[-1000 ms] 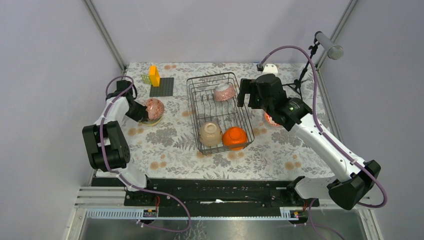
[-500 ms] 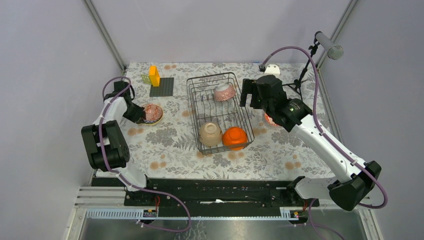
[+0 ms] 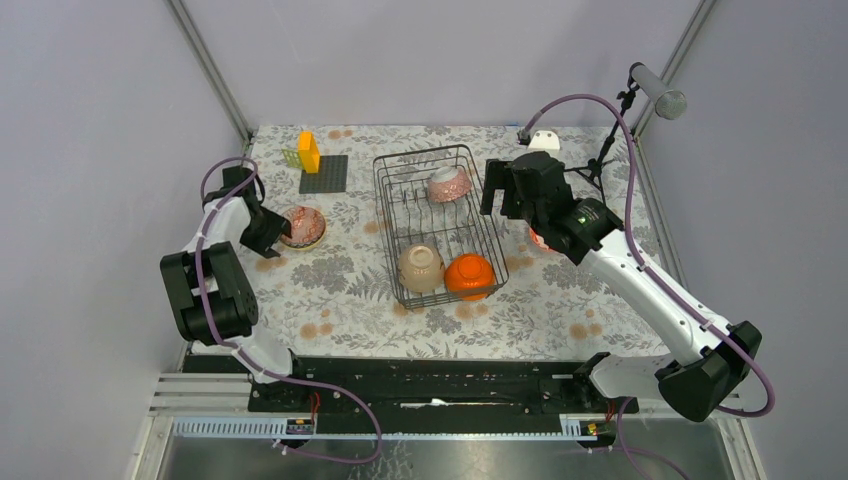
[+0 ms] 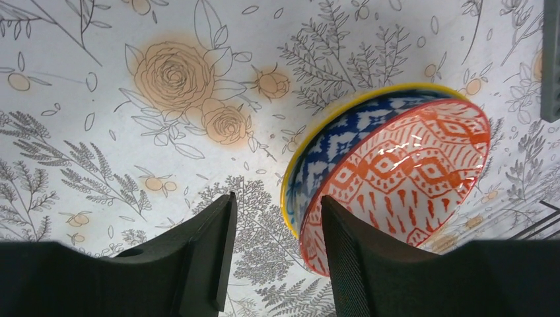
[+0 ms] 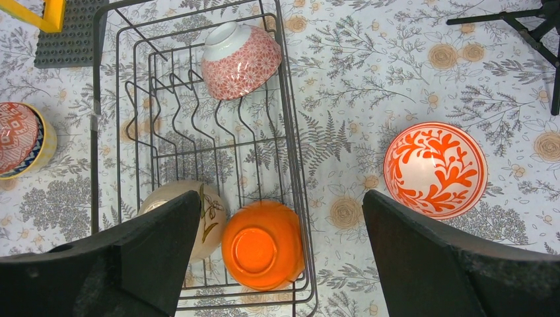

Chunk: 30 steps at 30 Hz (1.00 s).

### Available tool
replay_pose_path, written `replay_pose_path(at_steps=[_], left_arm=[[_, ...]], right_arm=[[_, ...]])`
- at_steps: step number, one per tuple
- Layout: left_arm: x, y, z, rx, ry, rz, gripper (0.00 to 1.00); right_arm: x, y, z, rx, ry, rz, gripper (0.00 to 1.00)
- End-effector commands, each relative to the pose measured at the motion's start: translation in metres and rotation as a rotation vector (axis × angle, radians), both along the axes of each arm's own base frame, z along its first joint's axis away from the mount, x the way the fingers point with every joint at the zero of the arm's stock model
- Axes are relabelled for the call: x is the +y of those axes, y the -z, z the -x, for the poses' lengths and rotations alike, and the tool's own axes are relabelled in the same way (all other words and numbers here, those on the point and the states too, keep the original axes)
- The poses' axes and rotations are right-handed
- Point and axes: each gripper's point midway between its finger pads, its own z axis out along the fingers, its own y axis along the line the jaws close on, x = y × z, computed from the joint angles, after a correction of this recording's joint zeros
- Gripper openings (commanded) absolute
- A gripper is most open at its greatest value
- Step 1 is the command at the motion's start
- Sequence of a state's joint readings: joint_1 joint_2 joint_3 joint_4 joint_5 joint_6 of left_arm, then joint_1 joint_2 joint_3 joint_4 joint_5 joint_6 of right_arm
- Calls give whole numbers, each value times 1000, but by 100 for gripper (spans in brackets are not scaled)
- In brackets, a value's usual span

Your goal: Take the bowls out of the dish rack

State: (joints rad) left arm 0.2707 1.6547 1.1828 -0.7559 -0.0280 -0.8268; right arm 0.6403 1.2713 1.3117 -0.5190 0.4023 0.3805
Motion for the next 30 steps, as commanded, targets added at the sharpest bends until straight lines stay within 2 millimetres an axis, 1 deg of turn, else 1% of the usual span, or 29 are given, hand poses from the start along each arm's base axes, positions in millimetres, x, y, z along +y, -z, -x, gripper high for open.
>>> replay_pose_path(at_steps=[1,6,11,16,17,23,25,28,30], left_arm=[[5,-19,3,-55,-1,-33,54],[4,-26,7,-76,-5,-38,49],[1,-23,6,-79,14,-21,46],[1,-18,6,-67,6,-19,20],[3,-17,7,-65,0,-23,17],[6,-15,5,-55,-1,-31,16],[5,-16,4,-58,-1,-28,18],[4,-21,6,-65,-4,-23,27],[1,-26,6,-78,-3,-12,36]], right_arm=[[-6,-14,-2,-50,27,-17,100],[-5,-13,-1,-46,23,-21,100],[-3,-13,-1,-44,14,-24,100],[-4,-14,0,-47,12,-21,100],[-4,-14,0,-48,13,-20,100],[-5,-12,0,-45,16,-14,100],[-5,-12,-1,-45,15,-13,100],[-3,-10,-1,-41,3,-10,100],[3,-7,-1,-39,-36,-7,100]])
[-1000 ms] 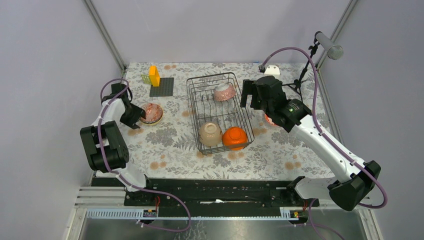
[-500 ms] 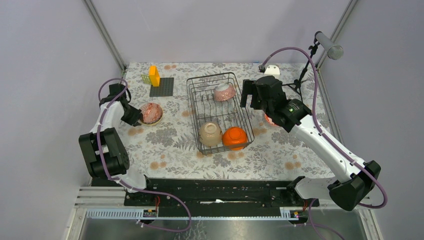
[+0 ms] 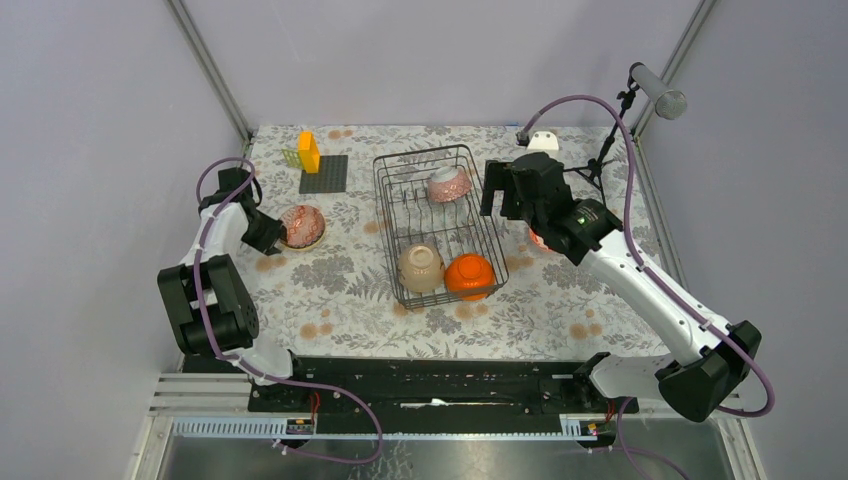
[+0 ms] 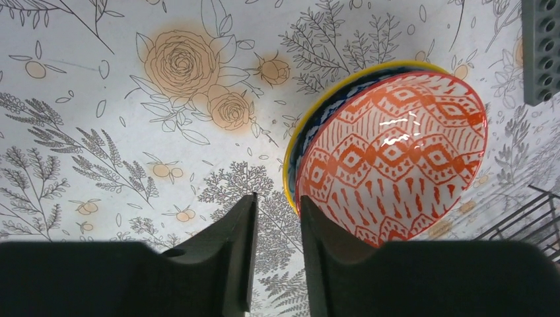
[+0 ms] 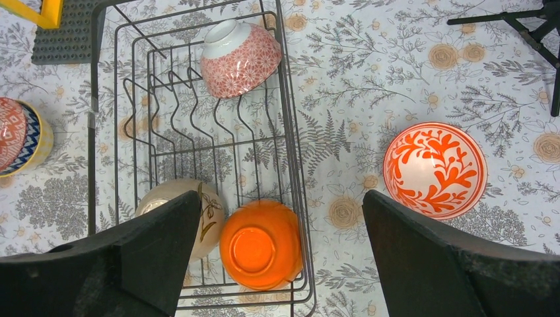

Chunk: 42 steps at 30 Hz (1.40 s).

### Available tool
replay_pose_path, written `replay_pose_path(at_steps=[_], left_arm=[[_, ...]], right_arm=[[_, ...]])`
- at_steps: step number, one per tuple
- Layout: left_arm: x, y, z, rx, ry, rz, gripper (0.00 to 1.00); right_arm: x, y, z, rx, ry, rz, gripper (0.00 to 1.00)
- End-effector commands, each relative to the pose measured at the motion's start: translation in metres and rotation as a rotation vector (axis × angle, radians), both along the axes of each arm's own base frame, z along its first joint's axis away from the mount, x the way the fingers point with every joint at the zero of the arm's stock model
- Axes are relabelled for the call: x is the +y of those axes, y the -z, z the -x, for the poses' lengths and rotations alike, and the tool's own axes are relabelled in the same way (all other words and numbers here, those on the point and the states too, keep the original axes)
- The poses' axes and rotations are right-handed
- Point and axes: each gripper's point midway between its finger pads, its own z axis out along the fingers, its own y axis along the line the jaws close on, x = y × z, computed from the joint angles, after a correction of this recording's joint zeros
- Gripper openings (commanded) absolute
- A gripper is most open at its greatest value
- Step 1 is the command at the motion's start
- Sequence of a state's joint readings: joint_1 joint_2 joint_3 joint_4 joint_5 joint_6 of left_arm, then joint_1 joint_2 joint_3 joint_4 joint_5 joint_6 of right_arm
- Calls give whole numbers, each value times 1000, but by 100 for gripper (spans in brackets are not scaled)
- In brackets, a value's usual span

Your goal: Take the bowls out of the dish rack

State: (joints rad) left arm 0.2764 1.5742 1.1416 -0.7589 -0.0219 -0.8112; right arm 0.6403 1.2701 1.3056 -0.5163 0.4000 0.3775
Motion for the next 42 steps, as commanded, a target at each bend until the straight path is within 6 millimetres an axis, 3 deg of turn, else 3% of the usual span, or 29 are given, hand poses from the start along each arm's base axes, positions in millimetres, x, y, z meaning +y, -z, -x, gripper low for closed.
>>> replay_pose_path(at_steps=[1,11,14,18,26,30,35,42], left_arm=[[1,-16,-4,-53,-12,5,39],[-66,-55,-1,-202,179,194,57],[-88,-74,-4,-257,247,193,64],[-133,-101,-9,-371,406,264,72],[-196,-108,-7,-397,669,233,93],[-207,-106,-5,-395,731,231,93],[-213,-102,6,-387,795,231,93],[-223,-99,16,-399,851,190,93]], right_arm=[[8,-7,-1,-39,-60,-11,100],[59,5,-20,3,-258,-32,100],[62,13,-35,-57,-350,105,100],[72,43,-49,-126,-649,421,100],[105,78,-64,-241,-1024,611,100],[120,100,-64,-322,-1262,716,100],[138,91,-83,-365,-1304,690,100],[124,92,-110,-331,-1277,788,100]])
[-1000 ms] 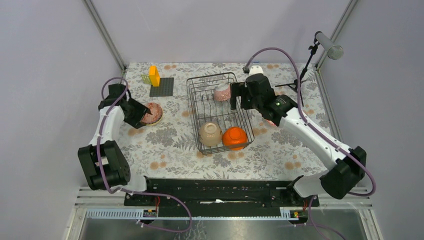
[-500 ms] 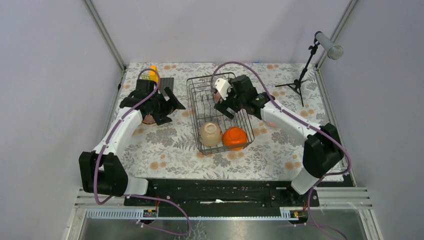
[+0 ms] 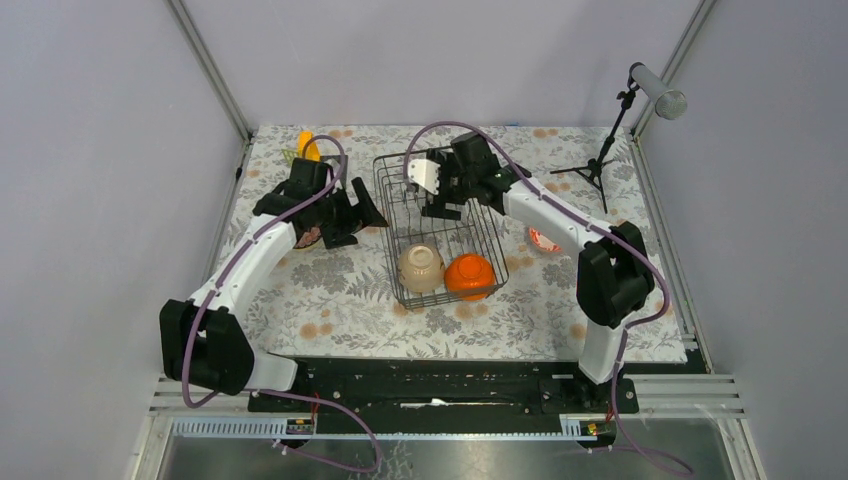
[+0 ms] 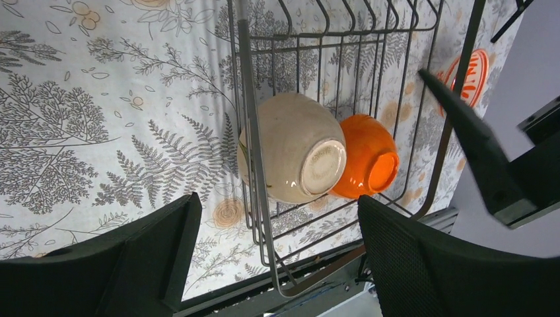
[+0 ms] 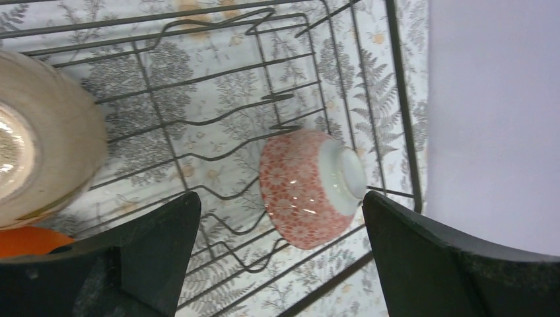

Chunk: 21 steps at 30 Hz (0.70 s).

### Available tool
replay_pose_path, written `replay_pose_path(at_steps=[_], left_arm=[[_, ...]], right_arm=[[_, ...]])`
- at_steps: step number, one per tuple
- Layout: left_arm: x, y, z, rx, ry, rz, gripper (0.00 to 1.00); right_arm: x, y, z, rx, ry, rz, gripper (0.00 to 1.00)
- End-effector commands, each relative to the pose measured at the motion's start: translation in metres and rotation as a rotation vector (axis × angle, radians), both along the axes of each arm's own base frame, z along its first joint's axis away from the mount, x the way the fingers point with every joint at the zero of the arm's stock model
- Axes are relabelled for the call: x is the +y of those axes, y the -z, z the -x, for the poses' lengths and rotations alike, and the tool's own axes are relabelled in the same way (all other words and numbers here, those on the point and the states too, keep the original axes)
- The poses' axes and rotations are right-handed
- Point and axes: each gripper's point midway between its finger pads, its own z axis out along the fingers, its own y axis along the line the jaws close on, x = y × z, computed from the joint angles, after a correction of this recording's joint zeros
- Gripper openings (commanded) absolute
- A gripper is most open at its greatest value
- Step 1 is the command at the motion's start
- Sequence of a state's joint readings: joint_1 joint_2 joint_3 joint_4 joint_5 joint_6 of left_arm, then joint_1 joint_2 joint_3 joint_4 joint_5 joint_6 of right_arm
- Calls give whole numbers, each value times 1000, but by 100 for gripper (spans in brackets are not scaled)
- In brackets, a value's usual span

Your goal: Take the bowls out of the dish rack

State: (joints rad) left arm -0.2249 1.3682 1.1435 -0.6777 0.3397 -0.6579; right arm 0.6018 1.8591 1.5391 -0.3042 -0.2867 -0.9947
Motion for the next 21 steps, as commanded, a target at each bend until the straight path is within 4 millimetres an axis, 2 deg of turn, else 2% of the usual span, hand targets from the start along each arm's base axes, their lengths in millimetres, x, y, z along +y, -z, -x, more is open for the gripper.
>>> replay_pose_path(at_steps=[1,6,9,13,21], left_arm=[[-1,-10,-3,-86,27,-16,93],[-8,-8,2,-57,39,27,93],[-12,-5,2,-40,45,47,93],[-14,-1,-3,-28,40,53,93],[-27,11,-1,42,30,132,92]], right_arm=[[-11,-14,-20,-70,-23,37,100],[-43,-11,-32,-40,11,48,100],[-58,1,-38,-49,12,97,100],[-61,15,-44,-56,-12,140,100],[-61,27,-55,-75,-40,142,100]])
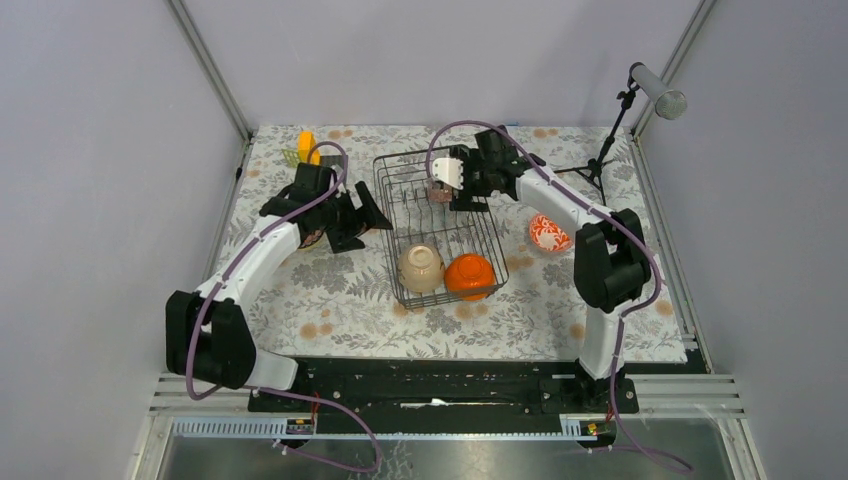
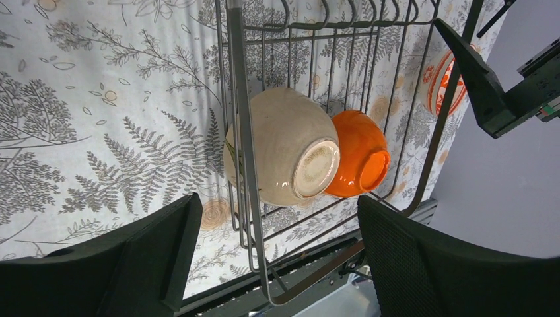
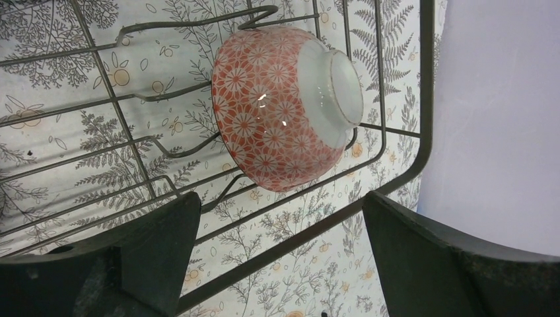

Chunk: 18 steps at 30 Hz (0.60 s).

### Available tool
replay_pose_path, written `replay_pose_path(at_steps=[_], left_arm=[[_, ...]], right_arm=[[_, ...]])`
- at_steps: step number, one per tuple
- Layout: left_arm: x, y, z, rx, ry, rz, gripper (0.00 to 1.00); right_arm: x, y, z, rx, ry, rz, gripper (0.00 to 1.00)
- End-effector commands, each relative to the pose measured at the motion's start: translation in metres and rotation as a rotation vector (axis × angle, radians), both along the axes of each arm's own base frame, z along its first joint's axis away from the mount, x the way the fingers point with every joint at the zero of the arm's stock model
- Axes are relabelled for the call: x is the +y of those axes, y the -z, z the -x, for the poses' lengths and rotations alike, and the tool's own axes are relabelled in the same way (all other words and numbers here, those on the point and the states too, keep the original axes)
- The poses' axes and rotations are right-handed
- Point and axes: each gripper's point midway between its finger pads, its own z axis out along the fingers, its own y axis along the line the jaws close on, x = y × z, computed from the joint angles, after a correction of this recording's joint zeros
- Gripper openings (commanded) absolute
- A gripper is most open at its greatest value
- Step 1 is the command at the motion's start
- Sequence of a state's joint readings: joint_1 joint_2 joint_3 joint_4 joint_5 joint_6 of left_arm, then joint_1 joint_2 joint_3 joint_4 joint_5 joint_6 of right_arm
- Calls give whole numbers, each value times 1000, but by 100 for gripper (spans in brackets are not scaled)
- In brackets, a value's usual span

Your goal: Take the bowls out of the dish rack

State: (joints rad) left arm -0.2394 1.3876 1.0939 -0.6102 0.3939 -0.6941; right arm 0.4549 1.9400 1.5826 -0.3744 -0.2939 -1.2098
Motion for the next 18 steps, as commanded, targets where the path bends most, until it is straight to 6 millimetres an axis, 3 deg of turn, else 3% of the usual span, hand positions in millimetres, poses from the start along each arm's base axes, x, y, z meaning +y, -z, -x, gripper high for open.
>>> replay_pose_path(at_steps=[1,9,13,18], left_arm=[[-15,0,-2,21,11,78,92],[-15,4,6,32,15,75,92],[-11,15,12,46,18,52,92],[-11,22,14,58,28,41,91]], right_arm=[[4,1,-10,-45,-47,4,100],[14,12,-26,-136,-123,25,100],[14,15,-33,-175,-140,45,100],[18,18,-33,-182,-176,43,100]])
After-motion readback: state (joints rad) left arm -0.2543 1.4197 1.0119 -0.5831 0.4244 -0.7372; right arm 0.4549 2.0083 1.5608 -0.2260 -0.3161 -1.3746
